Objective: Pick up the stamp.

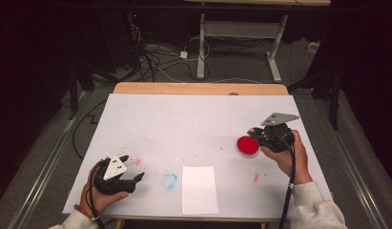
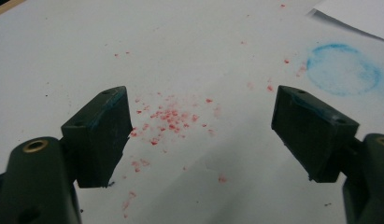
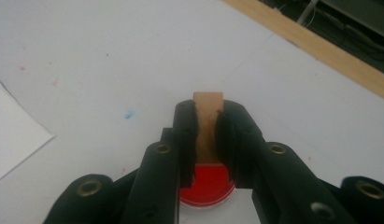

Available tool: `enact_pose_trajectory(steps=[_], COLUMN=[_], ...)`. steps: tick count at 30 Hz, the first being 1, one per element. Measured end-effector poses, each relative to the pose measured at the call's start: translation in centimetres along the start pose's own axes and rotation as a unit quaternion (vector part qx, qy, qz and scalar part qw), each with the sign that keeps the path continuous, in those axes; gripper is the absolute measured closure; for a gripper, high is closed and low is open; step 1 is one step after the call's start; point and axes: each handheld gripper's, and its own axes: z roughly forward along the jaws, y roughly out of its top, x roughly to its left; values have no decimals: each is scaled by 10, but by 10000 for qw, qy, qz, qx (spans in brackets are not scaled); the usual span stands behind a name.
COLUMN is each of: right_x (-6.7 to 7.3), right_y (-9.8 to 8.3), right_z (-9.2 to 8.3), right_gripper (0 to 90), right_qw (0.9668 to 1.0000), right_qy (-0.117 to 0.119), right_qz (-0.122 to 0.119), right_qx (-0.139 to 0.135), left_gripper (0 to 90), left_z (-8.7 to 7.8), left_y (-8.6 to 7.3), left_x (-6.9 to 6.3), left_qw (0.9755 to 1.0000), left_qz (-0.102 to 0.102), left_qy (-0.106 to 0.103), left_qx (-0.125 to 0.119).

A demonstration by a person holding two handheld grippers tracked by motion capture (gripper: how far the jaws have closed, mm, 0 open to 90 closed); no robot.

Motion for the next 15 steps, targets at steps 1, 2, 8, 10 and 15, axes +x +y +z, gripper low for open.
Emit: enact_pose_trajectory(steps=[1,2,8,10,15], right_x=[-1,-1,-1,-1,-2], right_y=[-4,-6,-14,-18,-26], right_z=[9,13,31,39,57], right_gripper=[762,762,762,762,763], right_qw=[9999,9997,9984,9976,9953], right_qy=[36,36,79,99,93], right_qz=[15,51,54,59,42], right_qx=[145,226,551,682,962], left_gripper=[196,196,196,195,195], left_z=[0,0,1,1,1], left_y=[0,0,0,0,0], left_x=[0,0,-1,0,0], left_qw=[10000,10000,10000,10000,10000], left_qz=[3,-3,17,32,23], left_qy=[0,-5,-31,-29,-38], left_qx=[2,3,33,52,56])
